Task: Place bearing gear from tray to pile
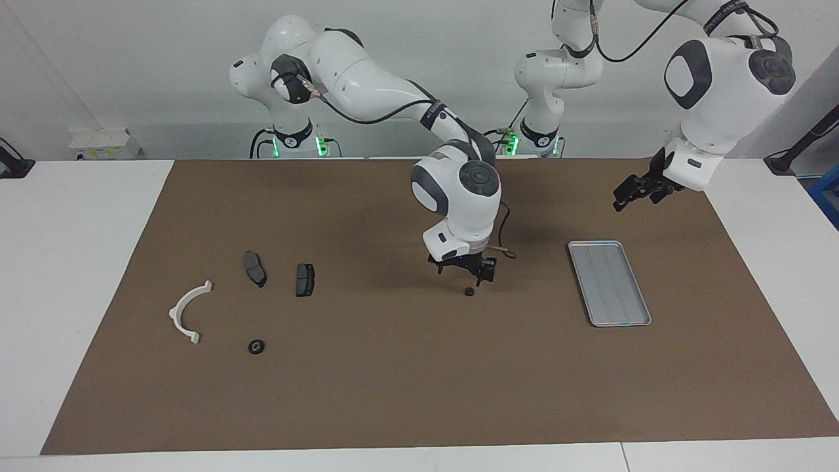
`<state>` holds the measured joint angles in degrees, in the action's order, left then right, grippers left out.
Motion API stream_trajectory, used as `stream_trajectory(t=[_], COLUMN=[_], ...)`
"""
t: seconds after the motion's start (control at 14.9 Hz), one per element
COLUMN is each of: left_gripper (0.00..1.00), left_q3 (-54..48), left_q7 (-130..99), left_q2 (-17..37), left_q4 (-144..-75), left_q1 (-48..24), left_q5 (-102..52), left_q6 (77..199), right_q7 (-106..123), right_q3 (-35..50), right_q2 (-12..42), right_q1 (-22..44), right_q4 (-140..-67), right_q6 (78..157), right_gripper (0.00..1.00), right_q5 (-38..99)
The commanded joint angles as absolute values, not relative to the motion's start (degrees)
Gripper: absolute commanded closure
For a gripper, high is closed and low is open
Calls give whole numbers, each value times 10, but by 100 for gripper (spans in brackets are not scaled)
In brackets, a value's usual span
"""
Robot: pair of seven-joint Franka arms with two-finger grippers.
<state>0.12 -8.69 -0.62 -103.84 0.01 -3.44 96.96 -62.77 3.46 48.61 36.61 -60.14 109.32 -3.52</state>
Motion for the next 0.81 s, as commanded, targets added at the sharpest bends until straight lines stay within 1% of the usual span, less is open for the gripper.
stream_trajectory(t=[0.0,0.2,0.27,0.4,0.6,0.74], left_gripper=[0,0,0,0,0,0], left_q3=[3,2,1,3,-1,-4], left_q7=[-63,-52,-51,-51,-51,-51], left_q2=[-8,21,24,21,16,15], left_q4=[-1035,-965,-953,-952,-951,-937], left_q1=[-4,-12,-12,-13,-13,-13], left_q5=[-12,-6,-5,-5,-5,-5], left_q6=[964,915,902,889,875,860], right_q7=[-633,-632,-632,-632,-633,-633], right_q3=[26,25,23,22,25,26], right_q2=[519,535,539,553,556,556], right_q1=[381,382,382,382,382,382], right_q4=[-569,-567,-567,-567,-567,-566], right_q6=[1113,1126,1127,1129,1128,1125], right_gripper=[0,0,0,0,0,3], right_q5=[-42,-45,-53,-72,-72,-72])
